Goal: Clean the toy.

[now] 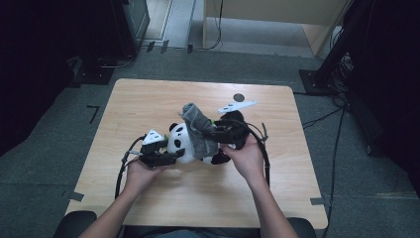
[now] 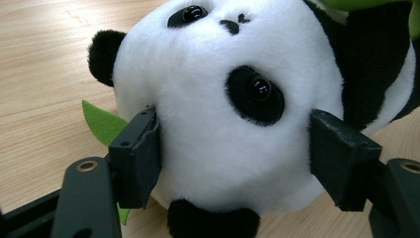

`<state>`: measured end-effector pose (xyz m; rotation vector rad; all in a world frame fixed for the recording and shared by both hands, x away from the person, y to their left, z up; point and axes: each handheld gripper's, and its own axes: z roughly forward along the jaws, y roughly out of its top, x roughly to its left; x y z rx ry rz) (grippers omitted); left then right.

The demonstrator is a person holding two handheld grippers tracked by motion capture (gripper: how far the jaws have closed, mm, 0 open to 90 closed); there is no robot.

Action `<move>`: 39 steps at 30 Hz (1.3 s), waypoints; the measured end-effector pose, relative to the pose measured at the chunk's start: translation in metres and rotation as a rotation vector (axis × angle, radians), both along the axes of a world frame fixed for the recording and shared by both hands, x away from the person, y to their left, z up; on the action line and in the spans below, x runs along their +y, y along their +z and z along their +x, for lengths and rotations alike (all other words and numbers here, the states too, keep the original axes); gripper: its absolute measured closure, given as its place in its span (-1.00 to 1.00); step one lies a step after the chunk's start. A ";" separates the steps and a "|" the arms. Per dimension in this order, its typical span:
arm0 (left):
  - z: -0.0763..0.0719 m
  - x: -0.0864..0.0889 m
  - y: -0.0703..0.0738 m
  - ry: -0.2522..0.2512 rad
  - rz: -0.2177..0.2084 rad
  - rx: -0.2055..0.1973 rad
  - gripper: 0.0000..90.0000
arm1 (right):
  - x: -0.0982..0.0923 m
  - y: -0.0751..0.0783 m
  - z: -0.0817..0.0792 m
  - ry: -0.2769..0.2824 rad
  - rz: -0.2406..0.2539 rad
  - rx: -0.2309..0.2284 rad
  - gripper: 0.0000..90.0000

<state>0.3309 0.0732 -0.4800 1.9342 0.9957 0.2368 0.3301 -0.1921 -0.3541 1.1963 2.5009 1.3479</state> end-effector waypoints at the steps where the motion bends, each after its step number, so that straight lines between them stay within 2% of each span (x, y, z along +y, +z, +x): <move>1: 0.000 0.000 0.000 0.001 -0.002 0.004 -0.41 | 0.007 -0.003 0.002 0.011 -0.006 0.001 0.75; 5: 0.000 0.000 0.000 0.005 -0.007 0.007 -0.44 | 0.031 -0.017 0.009 0.048 -0.028 0.027 0.74; 7: 0.000 0.000 0.000 0.006 -0.011 0.006 -0.45 | 0.040 -0.026 0.013 0.055 -0.055 0.050 0.74; 9: -0.001 0.000 0.000 0.009 -0.014 0.005 -0.46 | 0.047 -0.036 0.017 0.063 -0.078 0.073 0.74; 14: 0.000 0.000 -0.001 0.016 -0.012 0.006 -0.48 | 0.055 -0.053 0.022 0.083 -0.131 0.076 0.74; 16: 0.000 -0.001 -0.001 0.021 -0.004 0.012 -0.48 | 0.053 -0.055 0.021 0.093 -0.137 0.068 0.74; 19: 0.001 -0.003 0.000 0.029 0.036 0.012 -0.48 | 0.050 -0.056 0.020 0.108 -0.160 0.073 0.75; 22: 0.002 -0.004 0.000 0.036 0.047 0.034 -0.48 | 0.047 -0.059 0.016 0.120 -0.186 0.071 0.75; 24: 0.002 -0.004 0.000 0.027 0.066 0.028 -0.47 | 0.043 -0.063 0.011 0.129 -0.182 0.058 0.75; 28: 0.002 -0.004 0.000 0.021 0.069 0.023 -0.47 | 0.033 -0.064 0.007 0.137 -0.165 0.077 0.75; 34: 0.004 -0.003 -0.002 0.015 0.043 0.018 -0.44 | 0.007 -0.053 0.007 0.084 -0.149 0.094 0.75; 39: 0.005 -0.002 -0.001 0.010 0.031 0.026 -0.42 | -0.016 -0.048 0.010 0.025 -0.108 0.105 0.73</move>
